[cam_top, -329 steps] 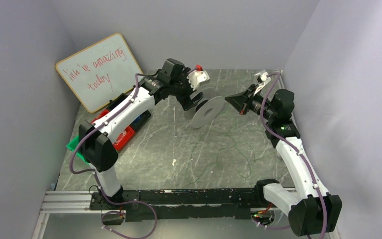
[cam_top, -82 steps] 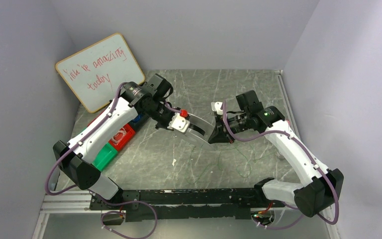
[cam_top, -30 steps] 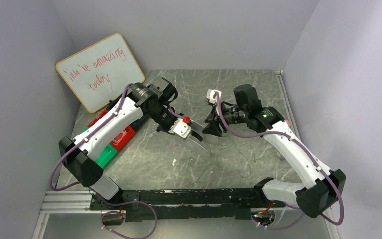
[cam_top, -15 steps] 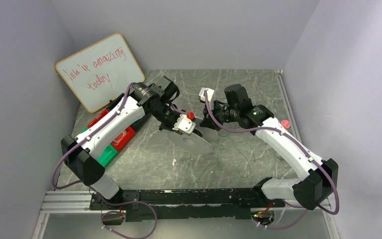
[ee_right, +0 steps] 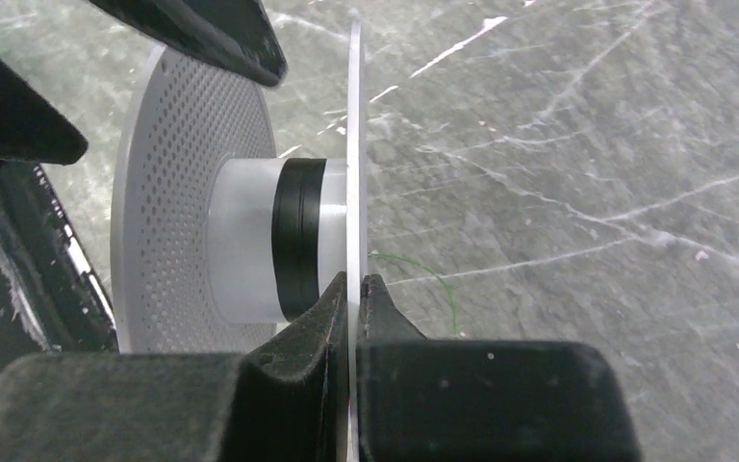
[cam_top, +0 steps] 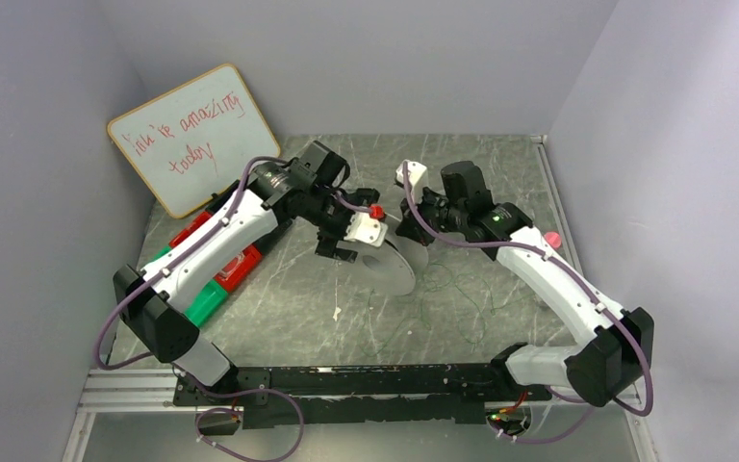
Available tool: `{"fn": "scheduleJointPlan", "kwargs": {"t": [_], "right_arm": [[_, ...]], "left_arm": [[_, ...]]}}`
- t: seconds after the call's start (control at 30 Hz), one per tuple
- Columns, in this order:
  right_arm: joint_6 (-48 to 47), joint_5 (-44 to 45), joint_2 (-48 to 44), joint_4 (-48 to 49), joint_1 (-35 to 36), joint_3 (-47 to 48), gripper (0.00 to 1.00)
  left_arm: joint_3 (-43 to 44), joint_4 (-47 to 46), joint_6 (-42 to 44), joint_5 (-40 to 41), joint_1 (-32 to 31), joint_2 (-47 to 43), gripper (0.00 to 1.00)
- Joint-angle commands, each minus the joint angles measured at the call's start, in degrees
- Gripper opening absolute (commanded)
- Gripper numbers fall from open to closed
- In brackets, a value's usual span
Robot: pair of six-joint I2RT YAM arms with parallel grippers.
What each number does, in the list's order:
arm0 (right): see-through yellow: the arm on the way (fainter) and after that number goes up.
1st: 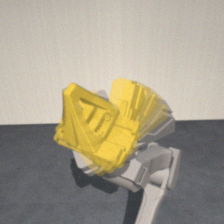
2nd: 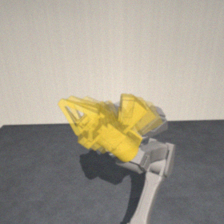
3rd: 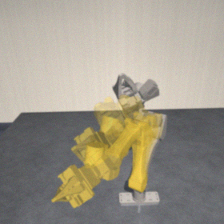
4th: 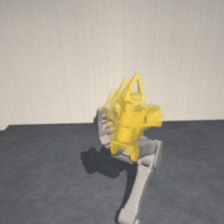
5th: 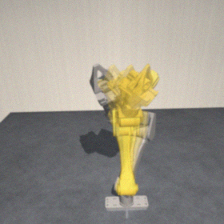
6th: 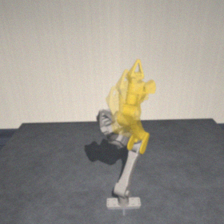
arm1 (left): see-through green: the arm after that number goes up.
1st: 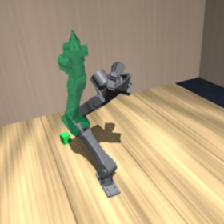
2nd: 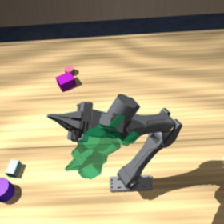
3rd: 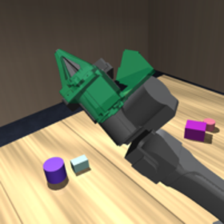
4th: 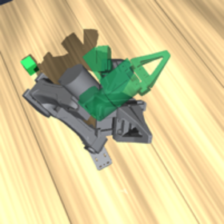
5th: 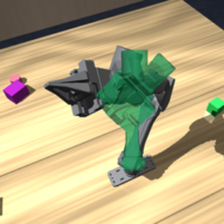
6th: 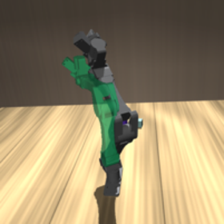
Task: Wrap the cables
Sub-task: Wrap the cable around the cable reel.
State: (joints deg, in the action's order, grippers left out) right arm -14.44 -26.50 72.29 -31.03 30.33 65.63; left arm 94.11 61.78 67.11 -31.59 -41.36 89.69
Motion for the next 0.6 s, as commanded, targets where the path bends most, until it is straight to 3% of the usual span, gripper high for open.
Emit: {"fn": "scheduleJointPlan", "kwargs": {"t": [0.0, 0.13, 0.23, 0.43, 0.57], "right_arm": [[5.5, 5.5, -3.0, 8.5, -1.7, -0.3, 0.00], [12.0, 16.2, -3.2, 13.0, -4.3, -0.5, 0.00], [17.3, 22.6, -1.7, 13.7, -6.3, 1.0, 0.00], [24.1, 29.5, 1.7, 13.4, -7.4, 3.0, 0.00], [26.9, 30.9, 2.5, 13.6, -7.5, 3.0, 0.00]], "left_arm": [[-0.6, -7.6, -8.7, 3.2, 1.2, -3.6, 0.94], [-2.4, -16.3, -20.3, 4.7, 2.0, -4.0, 0.93], [-2.7, -18.2, -24.8, 0.5, 2.5, -3.9, 0.91], [-1.1, -19.9, -28.6, -5.1, 2.5, -0.2, 0.79], [2.5, -22.4, -34.2, -6.4, 2.7, 3.7, 0.78]]}}
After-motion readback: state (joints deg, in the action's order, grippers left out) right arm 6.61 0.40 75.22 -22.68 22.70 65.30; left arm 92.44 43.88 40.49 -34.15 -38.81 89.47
